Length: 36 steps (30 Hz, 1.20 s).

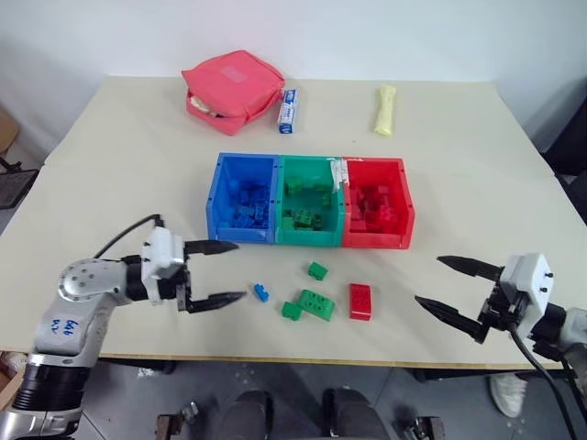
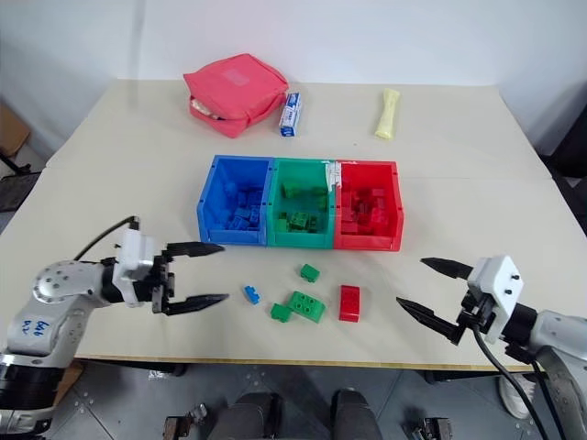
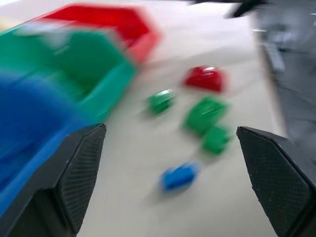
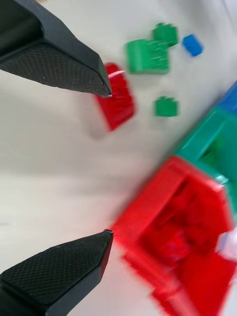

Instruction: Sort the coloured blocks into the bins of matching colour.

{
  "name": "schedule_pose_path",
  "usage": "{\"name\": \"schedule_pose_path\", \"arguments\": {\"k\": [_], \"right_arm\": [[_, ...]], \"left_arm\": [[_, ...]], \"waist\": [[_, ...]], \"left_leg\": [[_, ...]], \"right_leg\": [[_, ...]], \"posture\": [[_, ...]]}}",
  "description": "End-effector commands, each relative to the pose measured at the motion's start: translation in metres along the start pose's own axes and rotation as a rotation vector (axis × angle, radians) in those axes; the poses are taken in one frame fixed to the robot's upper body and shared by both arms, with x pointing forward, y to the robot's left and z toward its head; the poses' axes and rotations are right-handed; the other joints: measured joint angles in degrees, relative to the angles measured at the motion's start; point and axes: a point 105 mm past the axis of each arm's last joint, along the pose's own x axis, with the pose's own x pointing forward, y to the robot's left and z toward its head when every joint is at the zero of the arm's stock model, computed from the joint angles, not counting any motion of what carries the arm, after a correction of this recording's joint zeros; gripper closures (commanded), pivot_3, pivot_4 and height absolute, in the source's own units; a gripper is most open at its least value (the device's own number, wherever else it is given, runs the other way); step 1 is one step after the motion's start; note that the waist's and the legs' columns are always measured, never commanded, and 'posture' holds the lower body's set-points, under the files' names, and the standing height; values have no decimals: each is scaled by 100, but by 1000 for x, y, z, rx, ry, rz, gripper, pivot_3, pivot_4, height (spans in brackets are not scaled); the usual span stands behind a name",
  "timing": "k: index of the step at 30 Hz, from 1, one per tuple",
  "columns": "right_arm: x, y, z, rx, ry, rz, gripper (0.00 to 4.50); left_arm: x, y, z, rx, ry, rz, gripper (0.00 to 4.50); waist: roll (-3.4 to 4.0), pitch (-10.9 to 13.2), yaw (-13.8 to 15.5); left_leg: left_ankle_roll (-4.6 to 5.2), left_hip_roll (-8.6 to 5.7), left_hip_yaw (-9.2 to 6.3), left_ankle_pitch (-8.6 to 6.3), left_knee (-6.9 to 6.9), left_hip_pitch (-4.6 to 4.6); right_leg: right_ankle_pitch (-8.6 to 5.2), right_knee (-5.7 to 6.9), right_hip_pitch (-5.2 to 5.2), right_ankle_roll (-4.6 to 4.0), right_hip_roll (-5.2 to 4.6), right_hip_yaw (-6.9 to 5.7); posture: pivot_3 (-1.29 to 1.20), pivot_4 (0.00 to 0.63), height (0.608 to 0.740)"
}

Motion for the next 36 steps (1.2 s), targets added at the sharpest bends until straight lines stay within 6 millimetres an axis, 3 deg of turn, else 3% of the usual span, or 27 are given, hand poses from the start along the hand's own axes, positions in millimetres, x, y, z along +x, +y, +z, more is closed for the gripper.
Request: {"name": "schedule_pose_path", "arguments": {"k": [1, 5, 9, 12, 16, 22, 32, 36], "right_arm": [[12, 14, 15, -39, -19, 61, 0], [37, 32, 23, 45, -26, 98, 0], [51, 45, 18, 132, 51, 90, 0], [70, 49, -11, 233, 217, -66, 0], [78, 58, -20, 340, 276, -117, 0], [97, 80, -17, 446, 317, -96, 0], [109, 85, -26, 457, 438, -166, 0], [101, 75, -38, 393, 505, -199, 936]], "left_arm": [[10, -9, 11, 53, -29, -71, 13], [7, -8, 9, 49, -22, -65, 13], [0, -5, 6, 49, -10, -33, 13], [-6, -8, 6, 49, 1, -20, 13], [-8, -10, 6, 44, 9, -18, 13], [-9, -11, 4, 40, 19, -36, 13], [-9, -12, 5, 34, 26, -63, 13], [-10, -9, 7, 39, 21, -56, 0]], "waist": [[1, 0, -47], [1, 0, -36], [1, 0, 1], [-7, -4, -9], [-3, -2, -13], [-6, -5, -40], [-8, -9, -91], [-9, -10, -112]], "left_leg": [[5, 0, 0, 2, -2, 0], [11, 6, -4, 1, -2, 7], [5, 4, -9, 4, 1, 1], [-3, 3, -12, 7, 0, -3], [-5, 1, -11, 8, -2, -7], [7, 3, -13, 3, -7, -1], [5, 4, -12, 4, -12, 2], [7, 3, -13, 3, -11, 3]], "right_leg": [[1, 1, -1, -2, 1, 1], [5, 12, -2, -11, 6, 0], [5, 6, -2, -10, 2, -3], [5, 0, -3, -10, -1, -5], [5, -2, -8, -10, -2, -3], [5, 4, -6, -12, -1, -4], [5, 8, -10, -14, 1, -4], [5, 8, -7, -14, 0, -5]], "posture": [[0, 150, 740], [0, 150, 740], [0, 150, 740], [0, 150, 740], [0, 150, 740], [0, 150, 740], [0, 150, 740], [0, 150, 740]]}}
